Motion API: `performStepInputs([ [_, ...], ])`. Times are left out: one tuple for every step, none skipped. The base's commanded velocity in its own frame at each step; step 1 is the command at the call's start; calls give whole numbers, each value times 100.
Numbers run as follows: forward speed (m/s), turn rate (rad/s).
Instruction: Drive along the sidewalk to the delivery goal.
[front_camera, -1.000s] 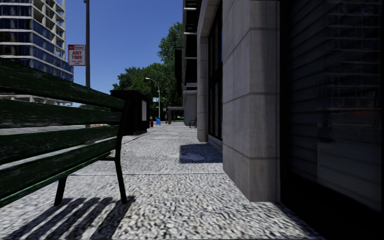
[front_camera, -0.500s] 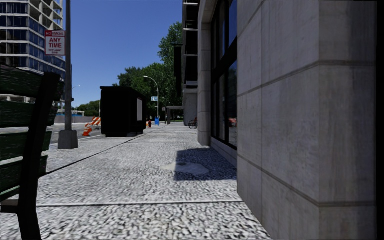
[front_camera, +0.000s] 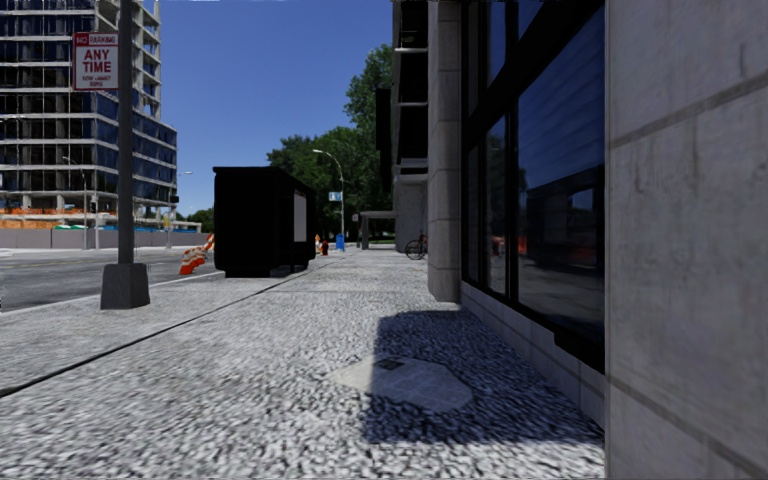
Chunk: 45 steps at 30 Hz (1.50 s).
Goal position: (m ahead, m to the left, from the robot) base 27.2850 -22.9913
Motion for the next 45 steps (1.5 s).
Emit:
performStepInputs([
  [200,37],
  [200,37],
  [200,37],
  [200,37],
  [200,37],
  [200,37],
  [200,37],
  [200,37],
  [200,37],
  [200,0],
  [200,0],
  [200,0],
  [200,0],
  [200,0],
  [200,0],
  [200,0],
  [200,0],
  [200,0],
  [200,0],
  [200,0],
  [200,0],
  [200,0],
  [200,0],
  [200,0],
  [200,0],
  [200,0],
  [200,0],
  [200,0],
  [200,0],
  [200,0],
  [200,0],
  [200,0],
  [200,0],
  [200,0],
  [200,0],
  [200,0],
  [200,0],
  [200,0],
  [200,0],
  [200,0],
  [200,0],
  [200,0],
  [200,0],
  [200,0],
  [200,0],
])
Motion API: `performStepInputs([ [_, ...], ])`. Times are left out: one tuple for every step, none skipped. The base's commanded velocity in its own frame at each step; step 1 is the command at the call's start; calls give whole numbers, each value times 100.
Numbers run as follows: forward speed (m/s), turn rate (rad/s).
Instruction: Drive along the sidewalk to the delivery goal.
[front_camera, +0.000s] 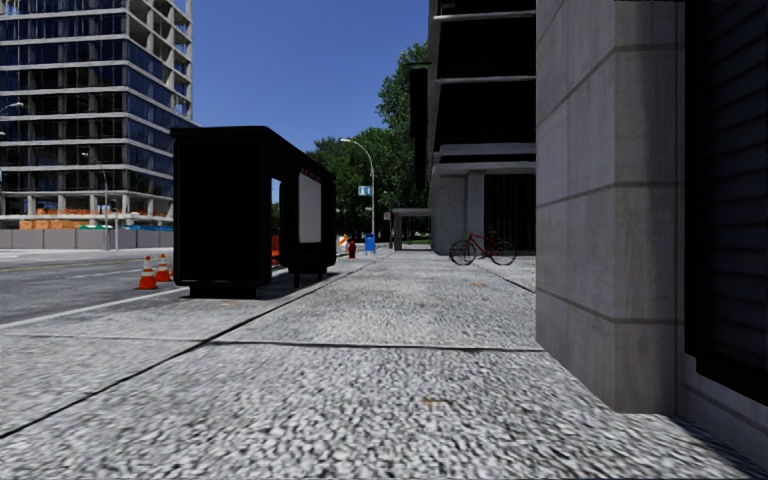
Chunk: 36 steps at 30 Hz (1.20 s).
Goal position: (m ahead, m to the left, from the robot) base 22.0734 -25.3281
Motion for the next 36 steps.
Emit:
performStepInputs([
  [200,0],
  [200,0],
  [200,0],
  [200,0],
  [200,0],
  [200,0],
  [200,0],
  [200,0],
  [200,0],
  [200,0],
  [200,0],
  [200,0],
  [200,0],
  [200,0],
  [200,0],
  [200,0],
  [200,0],
  [200,0],
  [200,0],
  [200,0],
  [200,0],
  [200,0],
  [200,0],
  [200,0],
  [200,0],
  [200,-16],
  [200,-41],
  [200,-54],
  [200,-54],
  [200,-64],
  [200,-79],
  [200,-85],
  [200,-85],
  [200,-88],
  [200,-92],
  [200,-92],
])
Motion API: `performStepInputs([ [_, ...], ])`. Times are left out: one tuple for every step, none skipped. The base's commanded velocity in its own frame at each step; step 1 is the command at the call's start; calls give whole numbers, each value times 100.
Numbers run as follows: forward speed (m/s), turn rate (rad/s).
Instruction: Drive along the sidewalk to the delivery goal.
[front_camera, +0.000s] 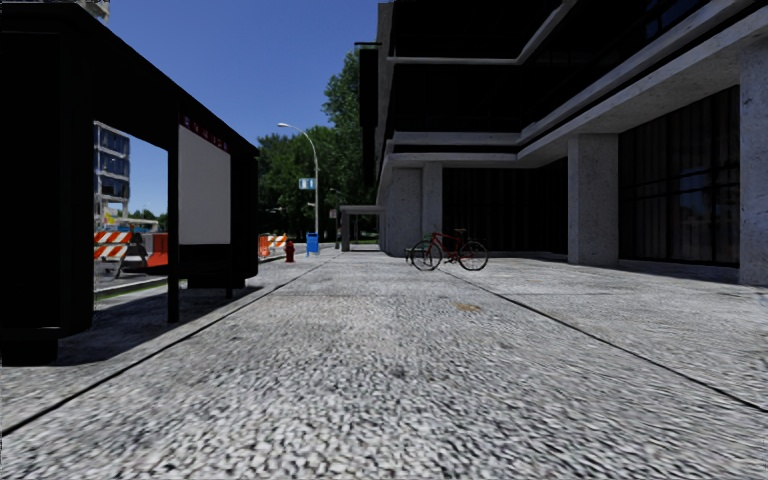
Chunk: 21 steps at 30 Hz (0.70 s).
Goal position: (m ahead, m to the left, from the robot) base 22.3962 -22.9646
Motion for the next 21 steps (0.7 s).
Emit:
performStepInputs([
  [200,-93],
  [200,-93],
  [200,-93],
  [200,-93],
  [200,-93],
  [200,-93],
  [200,-93],
  [200,-93],
  [200,-93],
  [200,-93],
  [200,-93],
  [200,-93],
  [200,-93],
  [200,-90],
  [200,-90],
  [200,-88],
  [200,-88],
  [200,-87],
  [200,-87],
  [200,-87],
  [200,-87],
])
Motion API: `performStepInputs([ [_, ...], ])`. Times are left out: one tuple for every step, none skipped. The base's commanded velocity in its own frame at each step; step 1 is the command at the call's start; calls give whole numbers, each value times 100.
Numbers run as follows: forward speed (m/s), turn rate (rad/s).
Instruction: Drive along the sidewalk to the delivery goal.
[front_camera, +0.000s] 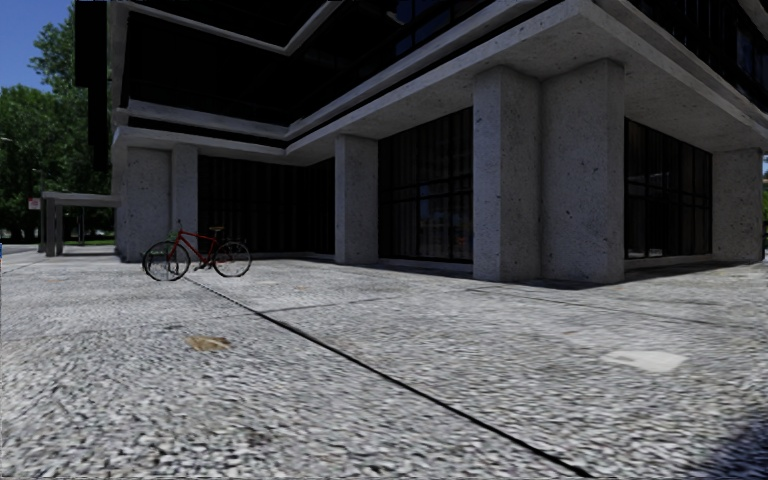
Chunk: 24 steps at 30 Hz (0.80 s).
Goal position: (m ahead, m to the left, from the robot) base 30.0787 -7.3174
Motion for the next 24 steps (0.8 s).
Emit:
performStepInputs([
  [200,-87],
  [200,-87],
  [200,-87],
  [200,-87],
  [200,-87],
  [200,-87],
  [200,-87],
  [200,-87],
  [200,-87],
  [200,-87],
  [200,-87],
  [200,-87],
  [200,-87],
  [200,-87],
  [200,-87],
  [200,-87],
  [200,-87],
  [200,-87],
  [200,-87],
  [200,-87],
  [200,-87],
  [200,-87],
  [200,-87],
  [200,-87],
])
